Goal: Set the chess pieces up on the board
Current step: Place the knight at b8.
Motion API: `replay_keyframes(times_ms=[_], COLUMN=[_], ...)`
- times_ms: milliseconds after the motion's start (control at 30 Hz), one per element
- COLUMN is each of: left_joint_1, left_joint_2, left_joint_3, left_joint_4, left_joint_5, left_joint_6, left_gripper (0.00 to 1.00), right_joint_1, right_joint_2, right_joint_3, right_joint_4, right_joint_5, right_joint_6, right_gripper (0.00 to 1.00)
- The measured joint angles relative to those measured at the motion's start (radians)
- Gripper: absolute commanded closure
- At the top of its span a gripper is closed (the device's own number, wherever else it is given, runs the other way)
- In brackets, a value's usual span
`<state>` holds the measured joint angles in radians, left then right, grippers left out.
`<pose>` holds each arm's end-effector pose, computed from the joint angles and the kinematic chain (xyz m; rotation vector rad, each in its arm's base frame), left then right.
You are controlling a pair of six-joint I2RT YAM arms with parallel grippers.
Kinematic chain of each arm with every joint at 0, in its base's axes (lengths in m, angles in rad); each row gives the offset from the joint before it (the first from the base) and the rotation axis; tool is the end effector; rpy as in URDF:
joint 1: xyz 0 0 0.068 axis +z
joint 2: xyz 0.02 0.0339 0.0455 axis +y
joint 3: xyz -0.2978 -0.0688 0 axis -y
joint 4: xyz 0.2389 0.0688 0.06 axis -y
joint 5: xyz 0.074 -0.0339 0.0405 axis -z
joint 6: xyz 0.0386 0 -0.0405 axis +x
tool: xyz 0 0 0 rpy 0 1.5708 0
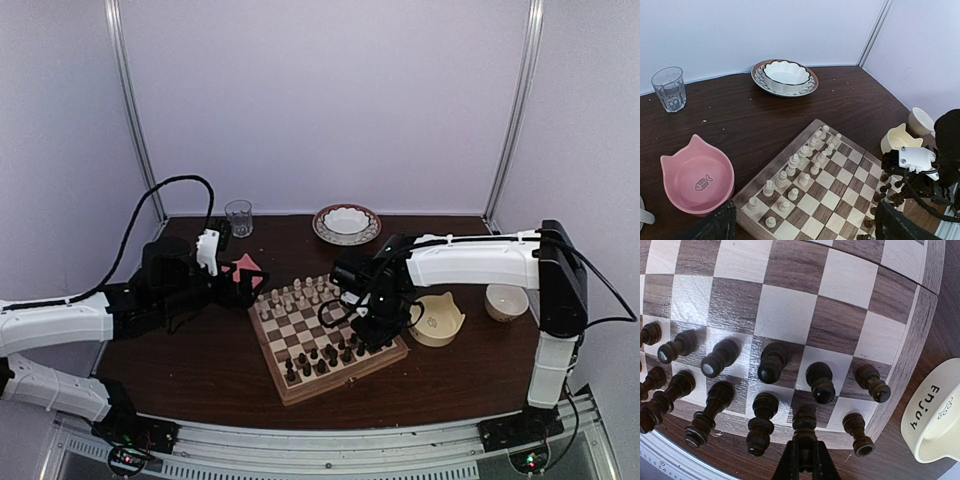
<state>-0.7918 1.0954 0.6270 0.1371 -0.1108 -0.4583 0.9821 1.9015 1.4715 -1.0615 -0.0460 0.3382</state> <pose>0.1648 -0.1608 0.2874 0.2499 1.9541 -0.7333 0.2027 0.3069 0.2379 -0.9850 2.9440 0.1319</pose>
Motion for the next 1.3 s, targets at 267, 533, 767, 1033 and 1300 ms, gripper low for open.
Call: replay_keyframes(times_ms=[267, 533, 767, 1033, 1300], left_joint_1=[0.0, 0.0, 0.0, 0.0, 0.0], left_joint_2=[0.01, 0.01, 0.01, 0.01, 0.01], left_joint_3=[0.0, 0.0, 0.0, 0.0, 0.0], left_joint_4=[0.0, 0.0, 0.0, 0.0, 0.0], left_joint_5=[0.006, 0.008, 0.011, 0.015, 0.018], left_joint_6=[0.0, 0.0, 0.0, 0.0, 0.0], left_gripper=[0.04, 0.04, 0.04, 0.04, 0.04], right_joint_1=[0.0, 0.0, 0.0, 0.0, 0.0], right_joint_2=[0.0, 0.0, 0.0, 0.0, 0.0], right_joint_3=[0.014, 0.015, 0.015, 0.015, 0.015], right_joint_4=[0.003, 0.003, 0.003, 0.003, 0.003], right_joint_5=[0.007, 0.014, 0.018, 0.02, 0.021], right_joint_6=[-0.002, -0.003, -0.003, -0.003, -0.003], right_gripper=[0.87, 0.85, 0.84, 0.83, 0.83])
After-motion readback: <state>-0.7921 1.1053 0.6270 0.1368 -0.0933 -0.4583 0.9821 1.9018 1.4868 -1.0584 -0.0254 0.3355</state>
